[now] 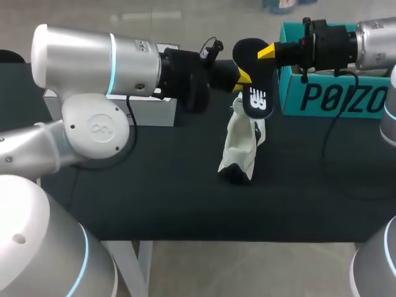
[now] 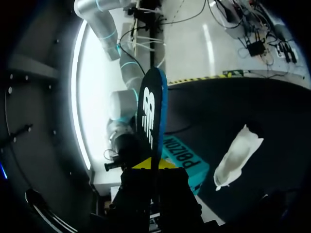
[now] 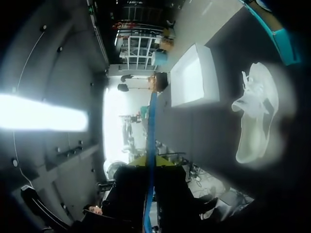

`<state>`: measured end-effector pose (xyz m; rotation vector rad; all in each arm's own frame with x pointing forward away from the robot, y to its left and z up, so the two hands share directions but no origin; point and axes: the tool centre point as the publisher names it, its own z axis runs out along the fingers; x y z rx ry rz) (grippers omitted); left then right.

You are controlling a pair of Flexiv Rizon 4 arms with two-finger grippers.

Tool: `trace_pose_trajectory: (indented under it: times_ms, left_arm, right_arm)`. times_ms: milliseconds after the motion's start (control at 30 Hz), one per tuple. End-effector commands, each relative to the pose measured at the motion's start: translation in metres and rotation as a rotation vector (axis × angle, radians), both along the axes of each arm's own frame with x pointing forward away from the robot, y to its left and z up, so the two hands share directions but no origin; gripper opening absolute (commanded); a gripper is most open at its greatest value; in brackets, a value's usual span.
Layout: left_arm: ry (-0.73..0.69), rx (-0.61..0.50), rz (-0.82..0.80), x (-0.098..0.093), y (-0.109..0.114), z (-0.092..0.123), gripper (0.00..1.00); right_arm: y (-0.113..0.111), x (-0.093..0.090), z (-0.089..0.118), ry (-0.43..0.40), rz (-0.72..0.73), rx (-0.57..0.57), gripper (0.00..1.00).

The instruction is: Take the shoe out of the shoebox, open the shoe tongue, remove and reinsert the insole, then place the shoe into the shoebox

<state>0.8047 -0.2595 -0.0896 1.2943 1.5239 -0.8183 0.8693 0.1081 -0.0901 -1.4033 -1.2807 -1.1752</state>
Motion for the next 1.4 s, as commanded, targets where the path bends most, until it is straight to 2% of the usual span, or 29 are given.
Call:
trace_pose_trajectory:
  times_ms: [33, 400, 1000, 1200, 1400]
  left_arm:
    - [0.012, 0.029, 0.002, 0.002, 0.004, 0.003, 1.0]
    - [0.047, 0.092, 0.011, 0.005, 0.015, -0.003, 1.0]
    - [0.119, 0.158, 0.054, 0.008, 0.049, -0.01, 1.0]
    - [0.192, 0.26, 0.034, 0.006, 0.063, -0.007, 1.0]
    - [0.233, 0.327, 0.018, 0.005, 0.066, -0.003, 1.0]
  right_arm:
    - [0.0, 0.003, -0.001, 0.0, 0.0, 0.002, 0.0]
    - [-0.001, 0.004, -0.003, 0.004, -0.006, -0.008, 0.0]
    - [-0.003, 0.006, -0.008, 0.026, -0.022, -0.016, 0.0]
    - [-0.004, 0.005, -0.013, 0.042, -0.024, -0.02, 0.0]
    - [-0.003, 0.008, -0.017, 0.06, -0.022, -0.026, 0.0]
